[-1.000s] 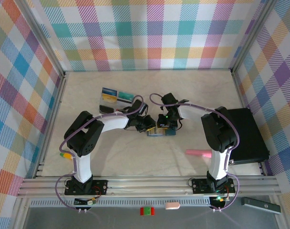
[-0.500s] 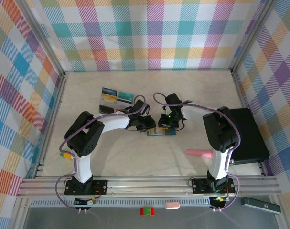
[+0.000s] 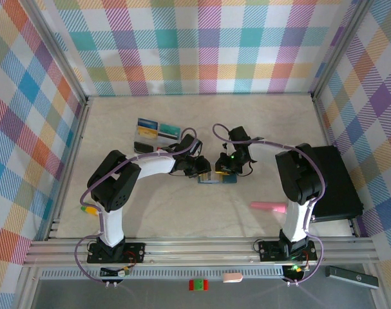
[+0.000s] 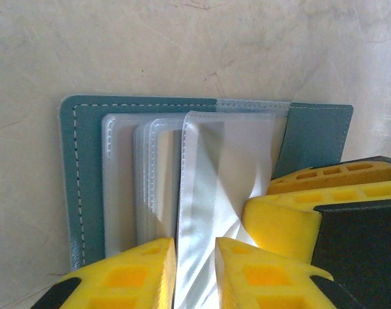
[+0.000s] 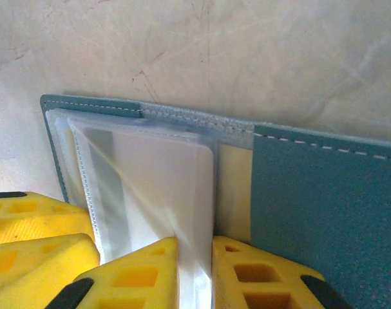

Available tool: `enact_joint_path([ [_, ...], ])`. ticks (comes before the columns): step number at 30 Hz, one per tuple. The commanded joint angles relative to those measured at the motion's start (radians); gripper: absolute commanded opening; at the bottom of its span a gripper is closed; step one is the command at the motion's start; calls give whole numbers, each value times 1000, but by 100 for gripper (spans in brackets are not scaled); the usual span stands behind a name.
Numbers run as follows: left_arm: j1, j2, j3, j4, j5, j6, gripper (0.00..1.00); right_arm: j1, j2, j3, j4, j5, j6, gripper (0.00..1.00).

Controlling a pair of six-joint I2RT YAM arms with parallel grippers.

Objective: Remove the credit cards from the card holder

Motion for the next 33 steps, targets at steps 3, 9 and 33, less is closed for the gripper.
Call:
enact_joint_path([
  [3, -5, 30, 22, -108, -71, 56, 24, -18, 23, -51, -7, 14, 12, 17],
  [9, -6, 54, 52, -118, -39, 136, 28, -29, 24, -60, 20, -44, 10, 17],
  [33, -14, -3, 74, -119, -18, 157, 0, -36, -74, -31, -17, -45, 18, 23],
])
